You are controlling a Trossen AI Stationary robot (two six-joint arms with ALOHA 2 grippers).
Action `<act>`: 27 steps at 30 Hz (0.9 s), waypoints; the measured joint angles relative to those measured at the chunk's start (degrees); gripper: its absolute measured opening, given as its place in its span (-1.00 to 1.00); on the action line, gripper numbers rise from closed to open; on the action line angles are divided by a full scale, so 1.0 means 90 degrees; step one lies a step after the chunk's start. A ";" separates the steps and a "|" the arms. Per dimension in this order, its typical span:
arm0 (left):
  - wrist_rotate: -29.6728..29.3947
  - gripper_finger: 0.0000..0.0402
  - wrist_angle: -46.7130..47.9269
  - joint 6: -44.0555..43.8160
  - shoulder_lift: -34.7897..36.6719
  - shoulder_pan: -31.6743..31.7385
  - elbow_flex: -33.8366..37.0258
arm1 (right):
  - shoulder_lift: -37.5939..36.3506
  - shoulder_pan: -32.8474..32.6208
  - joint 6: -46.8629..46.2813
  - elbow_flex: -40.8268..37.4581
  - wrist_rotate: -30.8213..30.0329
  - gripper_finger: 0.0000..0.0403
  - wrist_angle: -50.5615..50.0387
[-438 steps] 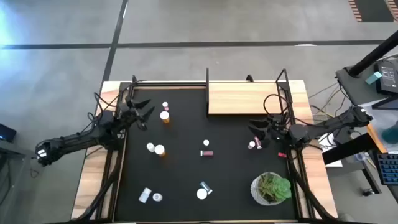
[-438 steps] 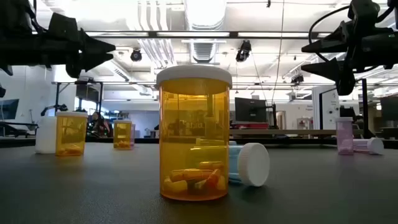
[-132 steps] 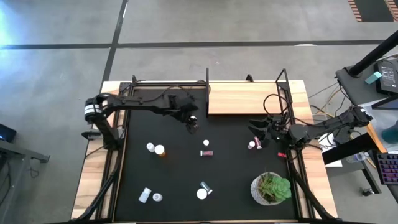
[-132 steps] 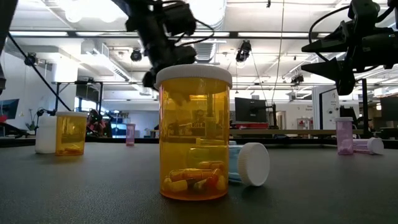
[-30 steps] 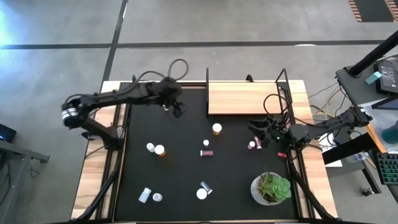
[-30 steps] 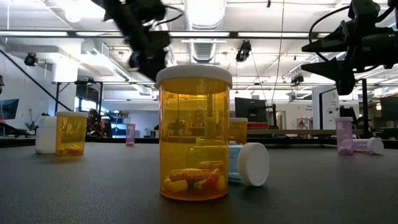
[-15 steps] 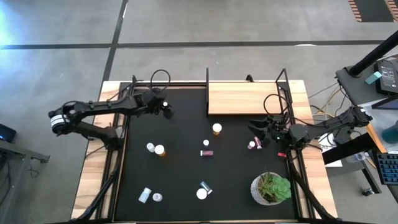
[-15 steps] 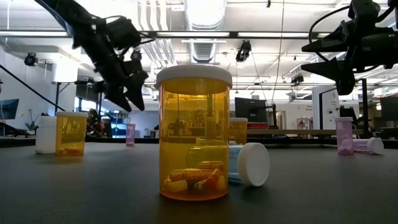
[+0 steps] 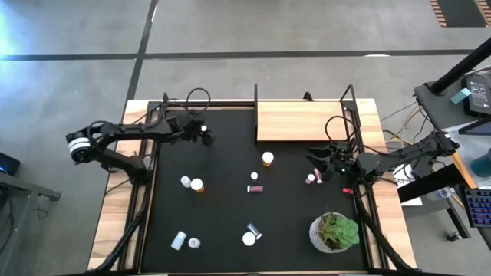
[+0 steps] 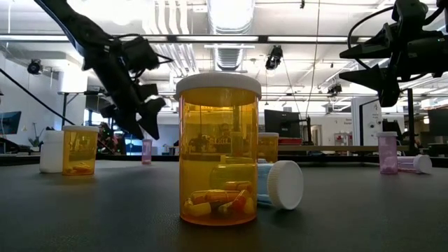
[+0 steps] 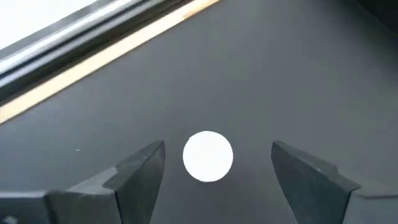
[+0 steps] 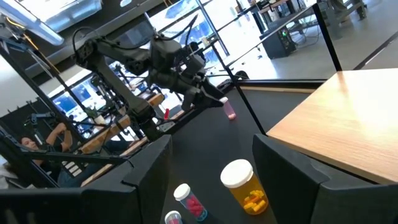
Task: Pick and place medicine bottles onto shelf by color
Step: Move the top pink pill bottle to the center of the table
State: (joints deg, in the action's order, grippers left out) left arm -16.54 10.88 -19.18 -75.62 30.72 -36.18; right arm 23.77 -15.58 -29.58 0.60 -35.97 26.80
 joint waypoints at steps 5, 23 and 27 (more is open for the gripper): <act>0.0048 0.36 -0.0002 0.0002 -0.0295 0.0020 -0.0002 | 0.0000 -0.0001 0.0000 0.0000 0.0002 0.07 -0.0002; 0.0700 -0.30 -0.0132 0.0228 -0.0408 0.0015 -0.0032 | 0.0000 -0.0001 -0.0002 0.0000 0.0002 0.07 -0.0002; 0.1242 -0.42 -0.0353 0.0232 -0.0369 -0.0031 -0.0032 | 0.0000 0.0000 0.0000 -0.0001 0.0002 0.07 -0.0002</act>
State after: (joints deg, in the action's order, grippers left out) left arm -5.37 7.71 -17.09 -78.94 30.44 -36.47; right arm 23.77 -15.58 -29.58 0.60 -35.94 26.79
